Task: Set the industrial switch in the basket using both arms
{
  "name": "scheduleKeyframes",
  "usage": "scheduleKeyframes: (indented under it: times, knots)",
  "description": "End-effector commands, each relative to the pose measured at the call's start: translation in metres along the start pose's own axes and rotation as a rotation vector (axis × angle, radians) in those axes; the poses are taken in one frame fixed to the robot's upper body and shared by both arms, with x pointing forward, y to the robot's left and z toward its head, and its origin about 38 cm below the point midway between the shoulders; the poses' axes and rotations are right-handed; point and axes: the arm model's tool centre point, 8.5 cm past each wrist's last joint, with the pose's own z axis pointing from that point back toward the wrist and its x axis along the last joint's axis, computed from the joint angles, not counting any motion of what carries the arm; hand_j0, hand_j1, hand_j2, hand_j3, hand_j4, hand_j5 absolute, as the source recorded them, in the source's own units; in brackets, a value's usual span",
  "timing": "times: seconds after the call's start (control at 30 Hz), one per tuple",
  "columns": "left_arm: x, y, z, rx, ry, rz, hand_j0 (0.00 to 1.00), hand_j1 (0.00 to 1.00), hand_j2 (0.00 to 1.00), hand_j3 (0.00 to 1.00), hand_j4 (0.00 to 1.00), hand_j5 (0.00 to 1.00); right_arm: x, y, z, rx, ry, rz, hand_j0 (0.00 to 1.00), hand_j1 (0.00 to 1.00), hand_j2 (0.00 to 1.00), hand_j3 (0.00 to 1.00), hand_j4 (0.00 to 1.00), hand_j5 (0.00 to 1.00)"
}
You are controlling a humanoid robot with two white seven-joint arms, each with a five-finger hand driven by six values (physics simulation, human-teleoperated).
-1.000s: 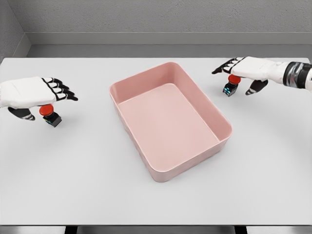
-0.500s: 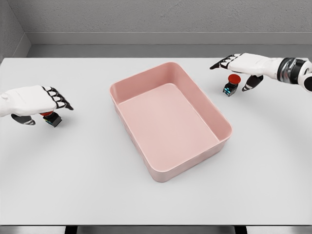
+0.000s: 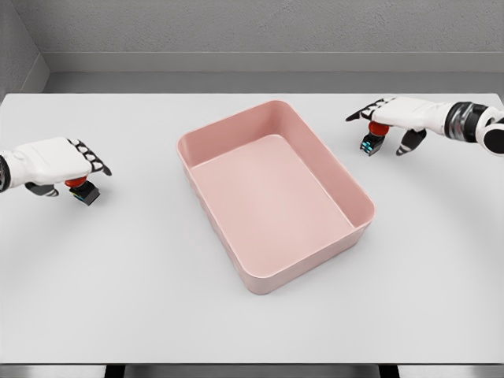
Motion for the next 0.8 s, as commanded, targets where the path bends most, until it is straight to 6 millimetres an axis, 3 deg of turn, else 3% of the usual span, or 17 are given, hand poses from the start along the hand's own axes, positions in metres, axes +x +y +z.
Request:
scheduleKeyframes:
  times: [0.0,0.27,0.53,0.77]
  knots:
    - [0.003,-0.004,-0.006,-0.012,0.0,-0.015,0.87,0.87,0.87,0.87,0.87,0.87,-0.002,0.001,0.0,-0.001,0.006,-0.008,1.0,1.0,1.0,1.0,1.0,1.0]
    - [0.002,-0.009,-0.004,-0.028,0.004,-0.022,0.87,0.87,0.87,0.87,0.87,0.87,0.01,-0.006,-0.01,-0.013,-0.025,-0.001,0.92,0.92,0.92,0.92,0.92,0.92]
    - [-0.002,-0.007,0.002,-0.028,0.011,-0.03,0.73,0.73,0.73,0.73,0.73,0.73,0.009,-0.004,-0.009,0.0,-0.016,0.017,0.82,0.82,0.82,0.82,0.82,0.82]
    - [-0.001,-0.008,0.002,-0.029,0.006,-0.031,0.72,0.72,0.72,0.72,0.72,0.72,0.008,-0.004,-0.009,0.009,-0.011,0.028,0.76,0.76,0.76,0.76,0.76,0.76]
